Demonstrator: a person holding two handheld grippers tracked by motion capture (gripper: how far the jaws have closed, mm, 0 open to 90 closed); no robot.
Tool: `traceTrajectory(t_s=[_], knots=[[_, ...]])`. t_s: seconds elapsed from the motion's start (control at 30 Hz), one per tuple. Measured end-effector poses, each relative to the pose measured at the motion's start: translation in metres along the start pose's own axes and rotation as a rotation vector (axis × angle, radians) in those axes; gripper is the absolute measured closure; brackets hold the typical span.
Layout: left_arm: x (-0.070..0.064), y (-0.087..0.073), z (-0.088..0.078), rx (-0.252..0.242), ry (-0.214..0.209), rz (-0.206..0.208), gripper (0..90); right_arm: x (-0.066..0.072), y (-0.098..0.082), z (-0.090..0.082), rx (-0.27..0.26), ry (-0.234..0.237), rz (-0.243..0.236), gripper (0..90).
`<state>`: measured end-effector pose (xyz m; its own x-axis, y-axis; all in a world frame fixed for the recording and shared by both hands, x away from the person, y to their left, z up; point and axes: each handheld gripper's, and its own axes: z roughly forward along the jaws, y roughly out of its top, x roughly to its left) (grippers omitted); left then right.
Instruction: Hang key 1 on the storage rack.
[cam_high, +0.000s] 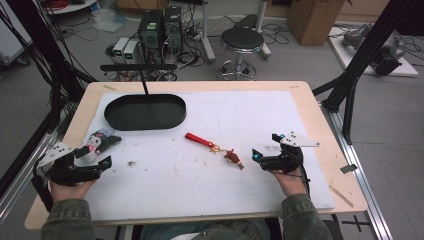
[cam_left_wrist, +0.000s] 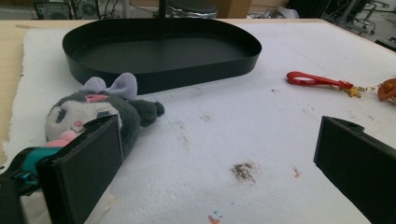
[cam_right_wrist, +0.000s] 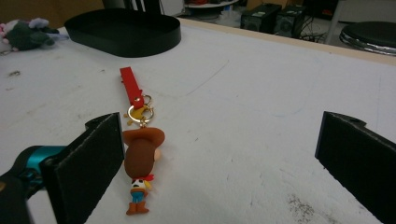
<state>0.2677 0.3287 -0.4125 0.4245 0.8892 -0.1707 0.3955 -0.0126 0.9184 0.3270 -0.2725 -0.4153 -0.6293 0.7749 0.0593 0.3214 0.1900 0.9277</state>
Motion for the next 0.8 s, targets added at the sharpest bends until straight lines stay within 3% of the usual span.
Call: traceTrajectory(t_s=[0.1,0.4,0.8], knots=[[0.000,0.000,0.000,0.001,-0.004,-0.003,1.7,0.001,-0.001,0.003,0.032,0.001,-0.006,0.4],[0.001,-0.001,0.002,0.005,-0.008,-0.005,1.7,0.002,0.000,0.005,0.054,0.018,-0.017,0.4],[0.002,-0.001,0.001,-0.004,-0.004,-0.005,1.7,0.011,0.018,0.012,0.087,0.047,-0.061,0.4]])
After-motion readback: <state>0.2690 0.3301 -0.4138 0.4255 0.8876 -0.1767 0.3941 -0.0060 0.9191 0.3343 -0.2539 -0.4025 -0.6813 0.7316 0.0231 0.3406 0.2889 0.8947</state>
